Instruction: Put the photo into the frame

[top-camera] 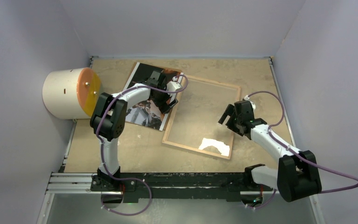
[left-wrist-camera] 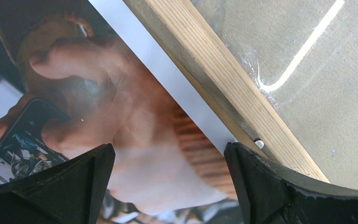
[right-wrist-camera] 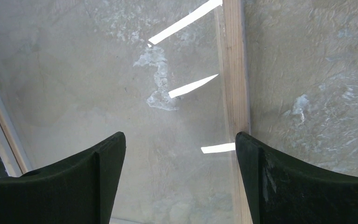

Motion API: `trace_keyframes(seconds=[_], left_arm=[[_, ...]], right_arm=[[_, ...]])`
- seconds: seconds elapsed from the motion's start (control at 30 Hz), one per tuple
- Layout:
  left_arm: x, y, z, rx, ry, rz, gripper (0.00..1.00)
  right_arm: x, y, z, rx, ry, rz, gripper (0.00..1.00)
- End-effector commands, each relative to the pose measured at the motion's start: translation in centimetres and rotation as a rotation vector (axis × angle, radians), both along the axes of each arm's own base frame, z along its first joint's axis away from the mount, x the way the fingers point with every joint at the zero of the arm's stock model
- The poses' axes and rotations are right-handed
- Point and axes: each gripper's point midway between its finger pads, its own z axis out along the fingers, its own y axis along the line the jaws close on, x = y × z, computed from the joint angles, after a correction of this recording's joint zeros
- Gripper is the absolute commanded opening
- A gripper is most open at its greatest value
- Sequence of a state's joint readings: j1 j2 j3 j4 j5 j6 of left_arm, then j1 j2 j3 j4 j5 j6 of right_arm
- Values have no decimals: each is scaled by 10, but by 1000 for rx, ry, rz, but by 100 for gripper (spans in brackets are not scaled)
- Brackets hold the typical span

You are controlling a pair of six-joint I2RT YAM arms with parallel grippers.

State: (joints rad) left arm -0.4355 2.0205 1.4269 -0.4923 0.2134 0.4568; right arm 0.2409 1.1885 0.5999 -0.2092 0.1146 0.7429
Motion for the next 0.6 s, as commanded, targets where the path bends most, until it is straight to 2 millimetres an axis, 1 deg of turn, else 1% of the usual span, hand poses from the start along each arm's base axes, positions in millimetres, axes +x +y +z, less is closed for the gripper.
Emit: trace_keyframes(seconds=[0.0, 0.2, 0.33, 0.5, 0.57], left_arm=[[-40, 14, -41, 101, 143, -42, 98], [-40, 14, -41, 102, 143, -43, 98], [-39, 13, -40, 97, 142, -43, 98], [-40, 12, -42, 93, 148, -43, 98], [-43, 11, -47, 95, 161, -46, 98]], right_arm=[[-3, 5, -7, 35, 25, 2, 88], [-5, 4, -14, 25, 45, 2, 88], [-9, 5, -24, 33, 73, 1, 88], [-11, 17, -30, 103, 83, 9, 88], [-9, 19, -31, 117, 76, 3, 88]])
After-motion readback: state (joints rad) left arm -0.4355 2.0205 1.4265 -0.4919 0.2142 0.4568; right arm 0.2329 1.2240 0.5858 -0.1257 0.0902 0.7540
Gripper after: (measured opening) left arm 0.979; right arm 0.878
